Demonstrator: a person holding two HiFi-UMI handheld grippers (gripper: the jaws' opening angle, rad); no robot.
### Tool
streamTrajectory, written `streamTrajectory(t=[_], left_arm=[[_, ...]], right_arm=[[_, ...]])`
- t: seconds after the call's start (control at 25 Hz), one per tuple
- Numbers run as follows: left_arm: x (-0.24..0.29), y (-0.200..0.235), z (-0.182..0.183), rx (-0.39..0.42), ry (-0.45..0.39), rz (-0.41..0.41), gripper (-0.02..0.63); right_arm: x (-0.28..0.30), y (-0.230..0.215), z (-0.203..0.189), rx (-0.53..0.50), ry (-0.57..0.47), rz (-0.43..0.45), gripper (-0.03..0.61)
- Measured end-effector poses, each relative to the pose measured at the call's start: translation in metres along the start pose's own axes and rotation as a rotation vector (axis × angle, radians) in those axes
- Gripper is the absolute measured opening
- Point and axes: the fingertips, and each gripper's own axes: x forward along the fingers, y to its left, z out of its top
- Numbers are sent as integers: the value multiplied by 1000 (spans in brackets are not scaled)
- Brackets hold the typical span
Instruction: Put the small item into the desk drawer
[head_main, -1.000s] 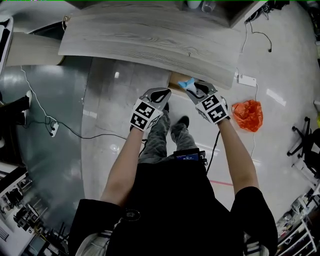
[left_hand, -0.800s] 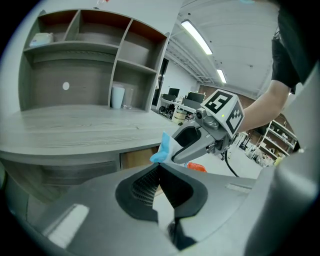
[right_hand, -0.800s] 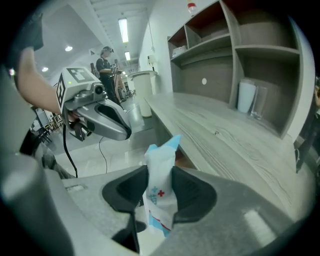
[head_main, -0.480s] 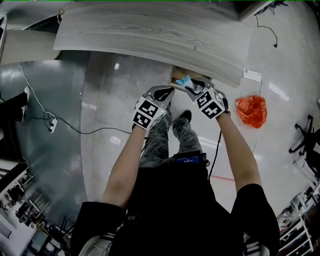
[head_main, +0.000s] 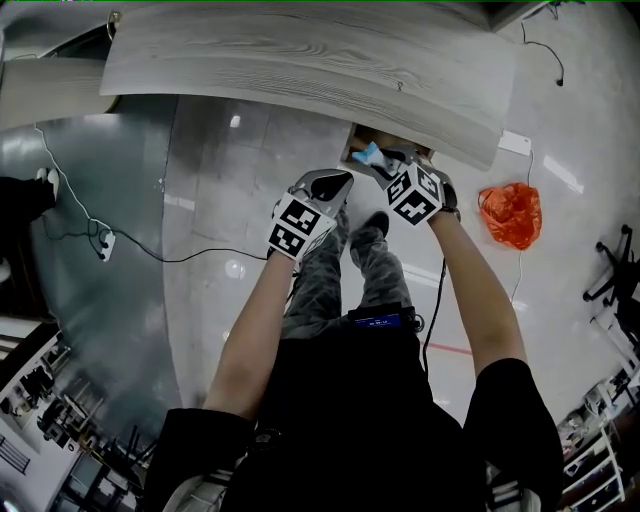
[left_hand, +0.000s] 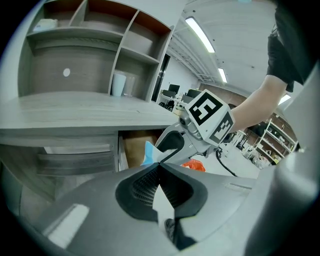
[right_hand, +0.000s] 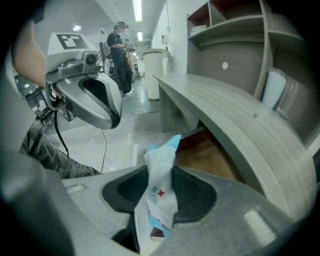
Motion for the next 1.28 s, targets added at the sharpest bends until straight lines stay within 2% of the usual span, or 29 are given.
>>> streamTrajectory(t=[0.48, 1.12, 1.28], left_arm=[[-2, 1, -22, -23, 35, -6, -8], [-1, 6, -31, -44, 52, -9, -8], [0, 9, -29, -44, 33, -10, -8]], right_arm=[[35, 0, -16, -56, 119, 24, 156], [63, -1, -31, -94, 221, 25, 156], [66, -2, -32, -94, 227, 25, 157]])
